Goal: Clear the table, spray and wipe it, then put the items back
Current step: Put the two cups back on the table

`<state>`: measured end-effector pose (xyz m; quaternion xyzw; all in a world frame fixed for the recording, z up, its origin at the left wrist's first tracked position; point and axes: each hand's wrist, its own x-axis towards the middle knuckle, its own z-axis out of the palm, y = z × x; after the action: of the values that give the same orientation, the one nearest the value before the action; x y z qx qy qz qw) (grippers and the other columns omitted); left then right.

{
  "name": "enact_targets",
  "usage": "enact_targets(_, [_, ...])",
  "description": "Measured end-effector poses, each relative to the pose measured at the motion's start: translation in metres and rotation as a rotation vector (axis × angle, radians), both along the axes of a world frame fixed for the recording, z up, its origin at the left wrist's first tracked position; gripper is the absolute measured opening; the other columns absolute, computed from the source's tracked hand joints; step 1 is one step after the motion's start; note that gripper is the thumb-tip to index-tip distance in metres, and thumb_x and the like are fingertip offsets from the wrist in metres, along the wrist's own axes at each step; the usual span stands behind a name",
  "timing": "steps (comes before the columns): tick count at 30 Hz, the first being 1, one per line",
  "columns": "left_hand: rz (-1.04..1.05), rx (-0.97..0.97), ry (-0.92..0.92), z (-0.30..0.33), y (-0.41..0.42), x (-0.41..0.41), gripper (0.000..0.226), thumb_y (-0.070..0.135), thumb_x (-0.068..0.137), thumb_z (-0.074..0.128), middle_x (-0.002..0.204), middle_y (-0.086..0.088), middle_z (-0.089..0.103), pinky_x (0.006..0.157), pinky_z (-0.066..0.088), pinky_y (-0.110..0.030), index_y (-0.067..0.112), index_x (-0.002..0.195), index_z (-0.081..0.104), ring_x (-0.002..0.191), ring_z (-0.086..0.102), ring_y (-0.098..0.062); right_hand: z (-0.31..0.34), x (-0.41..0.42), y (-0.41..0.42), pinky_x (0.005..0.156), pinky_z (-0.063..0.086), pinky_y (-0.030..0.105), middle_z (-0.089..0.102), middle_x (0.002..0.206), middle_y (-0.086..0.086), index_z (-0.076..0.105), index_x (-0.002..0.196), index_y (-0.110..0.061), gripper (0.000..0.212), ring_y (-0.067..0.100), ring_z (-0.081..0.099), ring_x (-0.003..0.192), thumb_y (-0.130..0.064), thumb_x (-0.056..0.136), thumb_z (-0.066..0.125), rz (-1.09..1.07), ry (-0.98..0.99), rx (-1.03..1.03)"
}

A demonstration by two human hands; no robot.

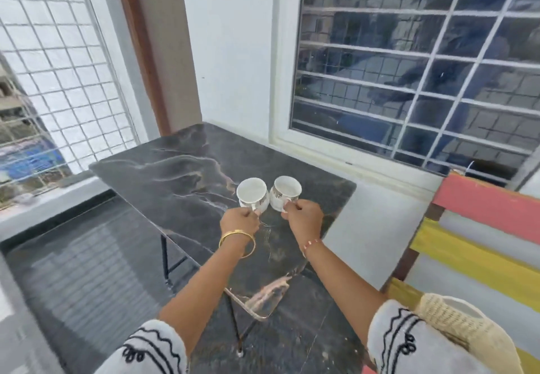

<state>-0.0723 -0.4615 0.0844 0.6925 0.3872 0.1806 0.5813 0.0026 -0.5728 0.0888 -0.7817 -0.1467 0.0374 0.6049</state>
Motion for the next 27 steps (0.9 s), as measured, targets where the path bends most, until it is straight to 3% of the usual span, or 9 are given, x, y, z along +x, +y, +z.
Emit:
enact_targets(2, [0.027, -0.017, 0.002, -0.008, 0.03, -0.001, 0.035, 0.006, 0.085, 0.057, 0.033, 0.013, 0.055, 0.091, 0.052, -0.046, 0.023, 0.054, 0.053, 0.078, 0.059, -0.025, -0.008, 0.0, 0.031, 0.05, 0.038, 0.022, 0.048, 0.033, -0.014, 0.048, 0.044, -0.012, 0.042, 0.022, 0.065, 0.062, -0.007, 0.084, 0.06, 0.037, 0.022, -0.003])
enact_targets(4, [0.061, -0.022, 0.007, -0.02, 0.061, 0.004, 0.035, 0.007, 0.084, 0.058, 0.034, 0.012, 0.055, 0.089, 0.053, -0.046, 0.021, 0.052, 0.053, 0.076, 0.062, -0.027, -0.015, 0.002, 0.063, 0.046, 0.037, 0.017, 0.054, 0.042, -0.006, 0.055, 0.049, -0.006, 0.035, 0.022, 0.066, 0.061, -0.008, 0.084, 0.059, 0.063, 0.04, -0.016])
enact_targets(8, [0.074, -0.051, 0.022, -0.038, 0.121, 0.02, 0.036, 0.008, 0.083, 0.06, 0.031, 0.014, 0.053, 0.089, 0.053, -0.047, 0.022, 0.051, 0.054, 0.075, 0.061, -0.026, -0.029, 0.019, 0.118, 0.037, 0.029, 0.009, 0.042, 0.043, 0.001, 0.037, 0.044, -0.009, 0.045, 0.016, 0.062, 0.055, -0.003, 0.085, 0.055, 0.052, 0.06, -0.034])
enact_targets(13, [0.074, -0.079, 0.055, -0.05, 0.189, 0.039, 0.04, 0.006, 0.083, 0.061, 0.045, 0.0, 0.058, 0.087, 0.053, -0.051, 0.021, 0.048, 0.052, 0.072, 0.06, -0.026, -0.042, 0.038, 0.185, 0.039, 0.032, 0.008, 0.047, 0.053, 0.008, 0.04, 0.049, -0.006, 0.042, 0.012, 0.061, 0.055, -0.006, 0.088, 0.056, 0.011, 0.105, -0.079])
enact_targets(17, [0.034, -0.076, 0.107, -0.057, 0.231, 0.048, 0.044, 0.009, 0.083, 0.062, 0.032, 0.014, 0.054, 0.088, 0.053, -0.048, 0.02, 0.041, 0.059, 0.074, 0.061, -0.026, -0.049, 0.043, 0.215, 0.038, 0.031, 0.006, 0.045, 0.052, 0.008, 0.042, 0.046, -0.002, 0.044, 0.021, 0.067, 0.063, -0.007, 0.087, 0.057, -0.014, 0.135, -0.086])
enact_targets(19, [-0.002, -0.082, 0.114, -0.056, 0.246, 0.053, 0.041, 0.009, 0.084, 0.06, 0.031, 0.014, 0.053, 0.088, 0.053, -0.046, 0.022, 0.046, 0.057, 0.075, 0.06, -0.025, -0.053, 0.046, 0.23, 0.045, 0.038, 0.011, 0.048, 0.056, 0.011, 0.051, 0.053, 0.005, 0.036, 0.03, 0.07, 0.07, -0.01, 0.085, 0.058, -0.02, 0.171, -0.09])
enact_targets(22, [-0.008, -0.122, 0.103, -0.066, 0.268, 0.062, 0.049, 0.005, 0.084, 0.061, 0.038, 0.006, 0.055, 0.089, 0.052, -0.05, 0.018, 0.037, 0.058, 0.067, 0.057, -0.025, -0.057, 0.052, 0.25, 0.052, 0.046, 0.031, 0.053, 0.058, 0.012, 0.051, 0.058, 0.011, 0.035, 0.036, 0.07, 0.073, -0.013, 0.082, 0.058, -0.049, 0.203, -0.097])
enact_targets(25, [-0.052, -0.126, 0.134, -0.075, 0.292, 0.07, 0.055, 0.005, 0.084, 0.061, 0.031, 0.011, 0.054, 0.088, 0.053, -0.047, 0.027, 0.034, 0.063, 0.066, 0.058, -0.026, -0.059, 0.056, 0.268, 0.043, 0.039, 0.012, 0.054, 0.061, 0.012, 0.055, 0.062, 0.015, 0.033, 0.023, 0.069, 0.065, -0.008, 0.086, 0.057, -0.116, 0.189, -0.118])
enact_targets(27, [-0.082, -0.124, 0.138, -0.08, 0.313, 0.078, 0.051, 0.005, 0.084, 0.062, 0.03, 0.012, 0.053, 0.087, 0.054, -0.045, 0.019, 0.035, 0.061, 0.068, 0.059, -0.027, -0.063, 0.059, 0.285, 0.039, 0.034, 0.007, 0.055, 0.061, 0.011, 0.058, 0.065, 0.017, 0.032, 0.017, 0.066, 0.059, -0.007, 0.087, 0.057, -0.172, 0.175, -0.125])
